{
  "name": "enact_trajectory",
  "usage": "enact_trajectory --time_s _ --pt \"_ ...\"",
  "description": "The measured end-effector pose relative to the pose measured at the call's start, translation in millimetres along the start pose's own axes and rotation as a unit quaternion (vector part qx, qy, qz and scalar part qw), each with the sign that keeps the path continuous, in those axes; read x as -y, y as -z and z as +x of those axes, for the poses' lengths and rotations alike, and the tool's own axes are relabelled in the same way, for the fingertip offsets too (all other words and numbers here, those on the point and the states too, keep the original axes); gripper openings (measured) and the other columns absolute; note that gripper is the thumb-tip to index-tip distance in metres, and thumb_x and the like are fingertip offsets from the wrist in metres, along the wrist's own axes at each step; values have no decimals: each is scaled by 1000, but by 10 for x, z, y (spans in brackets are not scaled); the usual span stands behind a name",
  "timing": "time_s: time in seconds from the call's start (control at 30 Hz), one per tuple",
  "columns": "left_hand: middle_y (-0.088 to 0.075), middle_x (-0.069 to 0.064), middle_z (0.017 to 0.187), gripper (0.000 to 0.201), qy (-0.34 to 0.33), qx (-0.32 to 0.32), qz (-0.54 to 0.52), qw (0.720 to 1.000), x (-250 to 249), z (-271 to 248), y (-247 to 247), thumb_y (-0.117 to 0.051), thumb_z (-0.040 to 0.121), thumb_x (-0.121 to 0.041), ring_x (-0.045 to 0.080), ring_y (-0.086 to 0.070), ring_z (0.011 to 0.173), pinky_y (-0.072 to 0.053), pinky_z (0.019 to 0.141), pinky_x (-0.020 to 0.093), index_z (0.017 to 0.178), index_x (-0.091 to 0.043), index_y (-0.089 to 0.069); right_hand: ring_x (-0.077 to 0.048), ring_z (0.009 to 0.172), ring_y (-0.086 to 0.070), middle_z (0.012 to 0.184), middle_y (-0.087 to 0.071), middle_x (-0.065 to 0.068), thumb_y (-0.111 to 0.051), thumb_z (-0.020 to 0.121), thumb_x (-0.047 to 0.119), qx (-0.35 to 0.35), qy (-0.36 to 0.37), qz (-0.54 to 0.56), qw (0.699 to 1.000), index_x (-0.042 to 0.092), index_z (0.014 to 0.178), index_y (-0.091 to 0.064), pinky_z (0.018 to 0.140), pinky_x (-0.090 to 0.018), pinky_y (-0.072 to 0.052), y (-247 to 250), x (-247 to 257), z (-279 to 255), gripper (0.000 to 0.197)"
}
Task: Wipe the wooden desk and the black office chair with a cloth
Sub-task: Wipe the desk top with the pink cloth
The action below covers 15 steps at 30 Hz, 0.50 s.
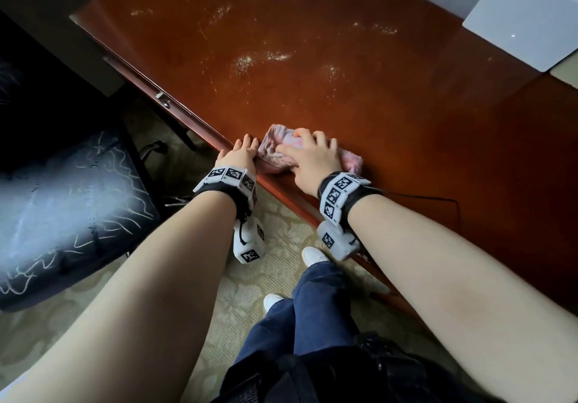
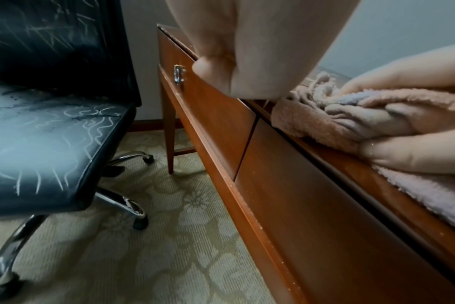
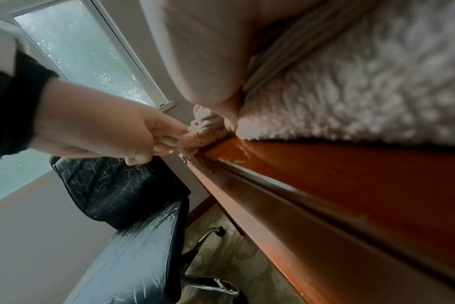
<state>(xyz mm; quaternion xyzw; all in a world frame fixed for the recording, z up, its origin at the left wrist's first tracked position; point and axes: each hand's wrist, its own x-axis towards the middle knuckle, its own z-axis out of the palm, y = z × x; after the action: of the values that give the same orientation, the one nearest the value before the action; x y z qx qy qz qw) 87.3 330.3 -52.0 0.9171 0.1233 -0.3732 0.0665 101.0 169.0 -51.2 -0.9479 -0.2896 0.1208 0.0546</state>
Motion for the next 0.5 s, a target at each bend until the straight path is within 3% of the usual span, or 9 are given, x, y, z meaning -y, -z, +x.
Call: enact_trajectory --time_s 0.23,0.4,0.5 --pt "7 4 160 88 8 -39 -2 999 -88 -101 -57 -59 88 -14 21 1 147 -6 117 41 152 -14 2 -28 123 -30 145 -29 1 -49 84 8 29 29 12 999 45 131 -47 100 -46 -26 28 -125 -282 60" --pt "6 5 160 78 14 -53 -9 998 -115 -118 -81 -51 95 -18 22 1 147 -5 118 40 152 -13 2 -27 122 -30 143 -32 2 -52 81 14 50 43 -10 998 46 127 -50 95 -43 -28 -3 -376 -735 56" --pt "6 6 159 82 24 -54 -11 998 -158 -119 -66 -54 93 -18 23 0 147 -6 118 39 152 -11 2 -27 122 -31 143 -33 2 -53 80 12 58 30 -10 998 44 128 -50 95 -43 -29 -21 -493 -939 57"
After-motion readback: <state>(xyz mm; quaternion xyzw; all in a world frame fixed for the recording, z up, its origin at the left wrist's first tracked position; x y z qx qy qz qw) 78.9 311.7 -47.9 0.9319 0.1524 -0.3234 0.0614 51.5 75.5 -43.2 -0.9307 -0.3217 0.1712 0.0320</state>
